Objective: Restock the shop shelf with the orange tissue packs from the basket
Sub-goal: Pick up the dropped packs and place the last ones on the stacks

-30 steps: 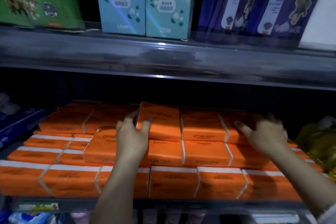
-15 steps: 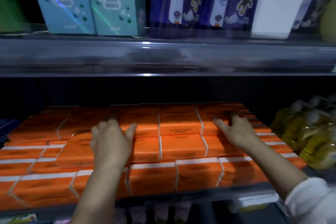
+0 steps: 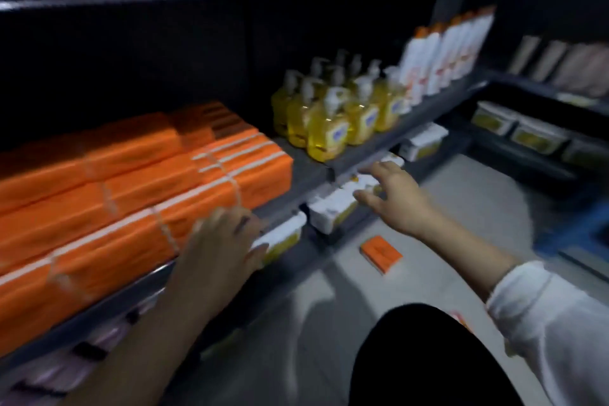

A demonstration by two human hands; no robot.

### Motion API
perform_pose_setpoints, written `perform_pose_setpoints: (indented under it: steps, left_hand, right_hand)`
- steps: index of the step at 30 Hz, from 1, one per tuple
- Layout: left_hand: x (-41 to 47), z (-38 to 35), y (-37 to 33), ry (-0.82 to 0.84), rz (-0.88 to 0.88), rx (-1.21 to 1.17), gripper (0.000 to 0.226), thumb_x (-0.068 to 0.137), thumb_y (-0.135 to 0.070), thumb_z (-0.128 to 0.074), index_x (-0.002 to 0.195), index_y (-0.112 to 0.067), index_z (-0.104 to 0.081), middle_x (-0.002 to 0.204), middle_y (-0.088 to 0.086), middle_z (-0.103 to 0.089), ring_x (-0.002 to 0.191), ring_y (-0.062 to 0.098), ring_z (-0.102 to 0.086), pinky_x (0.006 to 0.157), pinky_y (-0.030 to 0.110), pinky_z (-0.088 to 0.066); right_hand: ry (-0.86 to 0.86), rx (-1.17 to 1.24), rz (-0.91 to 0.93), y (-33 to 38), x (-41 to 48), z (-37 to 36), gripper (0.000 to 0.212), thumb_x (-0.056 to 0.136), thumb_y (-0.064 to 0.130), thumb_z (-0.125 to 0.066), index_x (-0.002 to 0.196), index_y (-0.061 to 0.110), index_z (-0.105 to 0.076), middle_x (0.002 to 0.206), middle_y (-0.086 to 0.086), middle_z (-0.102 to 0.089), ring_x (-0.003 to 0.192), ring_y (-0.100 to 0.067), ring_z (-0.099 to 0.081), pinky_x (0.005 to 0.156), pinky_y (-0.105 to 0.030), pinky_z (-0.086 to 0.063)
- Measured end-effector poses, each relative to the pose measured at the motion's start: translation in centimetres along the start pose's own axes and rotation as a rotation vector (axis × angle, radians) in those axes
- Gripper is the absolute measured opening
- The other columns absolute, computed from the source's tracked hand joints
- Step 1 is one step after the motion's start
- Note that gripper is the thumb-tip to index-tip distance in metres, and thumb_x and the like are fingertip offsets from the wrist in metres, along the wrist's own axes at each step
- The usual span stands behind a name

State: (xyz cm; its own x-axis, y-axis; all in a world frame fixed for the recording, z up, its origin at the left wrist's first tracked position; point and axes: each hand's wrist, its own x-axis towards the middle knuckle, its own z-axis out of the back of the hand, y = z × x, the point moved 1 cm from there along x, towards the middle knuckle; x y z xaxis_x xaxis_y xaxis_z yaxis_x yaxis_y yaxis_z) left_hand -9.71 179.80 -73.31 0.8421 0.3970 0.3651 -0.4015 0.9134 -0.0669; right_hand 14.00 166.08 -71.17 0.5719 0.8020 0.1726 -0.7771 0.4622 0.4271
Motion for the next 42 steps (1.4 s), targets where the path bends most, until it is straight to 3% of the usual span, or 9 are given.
perform_pose_setpoints:
  steps: [8,13,20,26,31,35,37,39,42]
  left_hand:
    - [-0.3,-13.1,-5.4,0.439,-0.098,-0.1,0.031,0.077,-0.04,-0.054,0.102,-0.028,-0.067,0.095,-0.007,-0.06,0.078,0.017,-0.063,0.054,0.029,-0.049]
    - [1.0,-19.6,-7.2,0.568,-0.035,-0.203,0.039,0.096,-0.041,-0.046,0.134,-0.031,-0.047,0.133,-0.009,-0.046,0.121,0.016,-0.045,0.087,0.028,-0.037]
    - [3.8,-29.4,-10.5,0.735,-0.059,-0.269,0.049,0.079,-0.05,-0.041,0.107,-0.018,-0.066,0.098,0.003,-0.067,0.083,0.028,-0.066,0.072,0.04,-0.057]
    - [4.6,-34.4,-13.6,0.725,-0.112,-0.308,0.045,0.077,-0.048,-0.041,0.104,-0.022,-0.067,0.096,-0.004,-0.067,0.082,0.022,-0.065,0.074,0.027,-0.046]
    - [4.3,-37.2,-14.2,0.757,-0.04,-0.427,0.059,0.075,-0.053,-0.037,0.113,-0.018,-0.065,0.104,0.001,-0.065,0.092,0.025,-0.062,0.08,0.034,-0.051]
    - [4.4,-37.8,-14.7,0.793,0.137,-0.594,0.068,0.073,-0.06,-0.039,0.123,-0.017,-0.058,0.111,-0.004,-0.058,0.105,0.018,-0.055,0.091,0.029,-0.043]
    - [4.4,-38.0,-15.2,0.807,0.258,-0.682,0.049,0.083,-0.043,-0.06,0.126,-0.021,-0.053,0.11,-0.009,-0.055,0.107,0.014,-0.054,0.09,0.024,-0.041]
    - [4.6,-38.4,-15.7,0.791,0.42,-0.79,0.053,0.081,-0.03,-0.072,0.128,-0.024,-0.048,0.112,-0.009,-0.056,0.107,0.012,-0.054,0.088,0.024,-0.042]
    - [5.4,-38.6,-16.3,0.822,0.676,-0.95,0.084,0.059,-0.057,-0.076,0.129,-0.025,-0.044,0.116,-0.008,-0.055,0.104,0.009,-0.056,0.086,0.025,-0.045]
  right_hand:
    - [0.184,0.009,-0.373,-17.8,-7.7,-4.9,0.047,0.09,0.033,-0.057,0.132,0.013,-0.049,0.132,-0.01,-0.05,0.123,-0.025,-0.046,0.101,-0.03,-0.035]
    - [0.283,0.084,-0.605,-25.1,-10.4,-10.9,0.051,0.091,0.035,-0.055,0.137,0.016,-0.043,0.138,-0.008,-0.044,0.123,-0.025,-0.047,0.098,-0.03,-0.037]
    - [0.288,0.092,-0.925,-31.9,-14.4,-19.3,0.062,0.086,0.038,-0.062,0.137,0.012,-0.039,0.137,-0.013,-0.044,0.126,-0.028,-0.042,0.099,-0.03,-0.035]
    - [0.179,-0.036,-1.094,-36.7,-16.1,-22.8,0.094,0.071,0.06,-0.068,0.142,0.014,-0.026,0.142,-0.01,-0.035,0.129,-0.03,-0.036,0.102,-0.043,-0.035]
    - [0.319,-0.043,-1.184,-39.3,-16.7,-24.9,0.102,0.069,0.055,-0.07,0.143,0.014,-0.014,0.142,-0.009,-0.034,0.13,-0.03,-0.035,0.102,-0.05,-0.032]
    - [0.372,-0.085,-1.078,-38.3,-16.6,-26.3,0.107,0.067,0.058,-0.069,0.145,0.015,-0.011,0.135,-0.01,-0.041,0.121,-0.03,-0.043,0.097,-0.045,-0.039]
    - [0.314,-0.037,-0.947,-36.6,-15.8,-26.6,0.109,0.064,0.055,-0.073,0.146,0.012,-0.016,0.133,-0.011,-0.044,0.117,-0.03,-0.047,0.094,-0.041,-0.041]
    - [0.247,0.029,-0.753,-34.5,-14.6,-27.0,0.111,0.057,0.049,-0.078,0.145,0.008,-0.025,0.129,-0.013,-0.049,0.11,-0.032,-0.052,0.09,-0.039,-0.044]
    - [0.169,0.129,-0.507,-30.6,-12.2,-27.1,0.111,0.049,0.05,-0.074,0.143,0.014,-0.028,0.125,-0.009,-0.055,0.107,-0.026,-0.055,0.091,-0.035,-0.044]
